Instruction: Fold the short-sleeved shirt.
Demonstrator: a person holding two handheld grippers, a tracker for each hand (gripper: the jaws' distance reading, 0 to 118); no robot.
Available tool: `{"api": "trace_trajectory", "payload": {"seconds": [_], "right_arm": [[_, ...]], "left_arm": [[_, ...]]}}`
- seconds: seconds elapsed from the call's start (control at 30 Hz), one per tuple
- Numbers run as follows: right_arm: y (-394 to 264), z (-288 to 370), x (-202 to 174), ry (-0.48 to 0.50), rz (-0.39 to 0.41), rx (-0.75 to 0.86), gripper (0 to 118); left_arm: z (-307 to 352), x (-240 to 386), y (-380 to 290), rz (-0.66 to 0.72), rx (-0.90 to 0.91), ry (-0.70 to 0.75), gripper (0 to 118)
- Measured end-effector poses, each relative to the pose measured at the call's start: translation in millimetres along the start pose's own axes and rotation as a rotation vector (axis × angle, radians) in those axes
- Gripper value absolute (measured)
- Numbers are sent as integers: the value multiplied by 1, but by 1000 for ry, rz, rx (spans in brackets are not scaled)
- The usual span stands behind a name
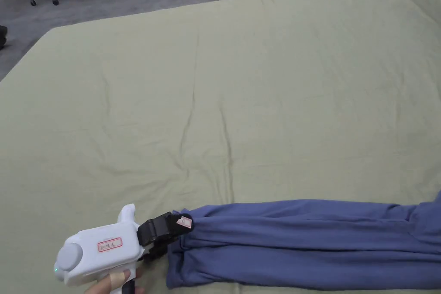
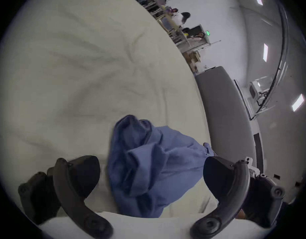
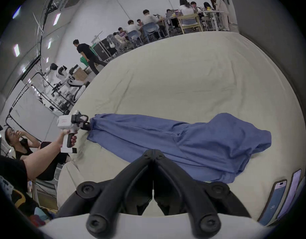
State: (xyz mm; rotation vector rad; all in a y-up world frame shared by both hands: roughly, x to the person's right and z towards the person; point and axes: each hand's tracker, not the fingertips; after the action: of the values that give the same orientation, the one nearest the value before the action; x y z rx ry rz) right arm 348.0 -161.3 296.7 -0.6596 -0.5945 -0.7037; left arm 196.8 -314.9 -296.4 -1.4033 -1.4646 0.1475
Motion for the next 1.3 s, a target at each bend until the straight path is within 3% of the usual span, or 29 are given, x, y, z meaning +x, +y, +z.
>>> {"api": "trace_trajectory", "payload": {"seconds": [0.1,0.2,0.23,0.27,0.3,0.4,0.6,0.7,0.97,1.03,1.17,1.3], "right_arm": [[1,-5,-6,24,14,-4,2],[3,-9,-16,35,32,-10,2],[3,-10,-19,36,42,-13,2],[3,-11,-22,39,51,-16,2],[3,-13,-23,43,59,-20,2],[2,-15,-27,43,69,-25,2],[1,-10,-26,42,61,-19,2],[1,-5,-26,41,58,-7,2],[0,-2,-27,45,38,17,2],[-2,-2,-30,40,49,14,2],[-5,-1,-32,38,56,12,2],[-6,5,-33,33,39,34,2]], "left_arm": [[-13,1,1,45,-16,-44,118],[-16,14,-1,-29,-47,12,118],[-12,18,-2,-40,-64,3,106],[-6,20,-4,-47,-60,-5,51],[-5,20,-6,-26,-76,-10,5],[10,22,-10,-4,-82,19,5],[52,25,-16,102,59,-129,5],[75,46,-19,0,78,-18,5],[134,22,-3,102,142,235,5],[133,38,-9,129,146,269,5],[106,114,-29,118,141,116,5],[41,191,-50,-45,45,93,5]]}}
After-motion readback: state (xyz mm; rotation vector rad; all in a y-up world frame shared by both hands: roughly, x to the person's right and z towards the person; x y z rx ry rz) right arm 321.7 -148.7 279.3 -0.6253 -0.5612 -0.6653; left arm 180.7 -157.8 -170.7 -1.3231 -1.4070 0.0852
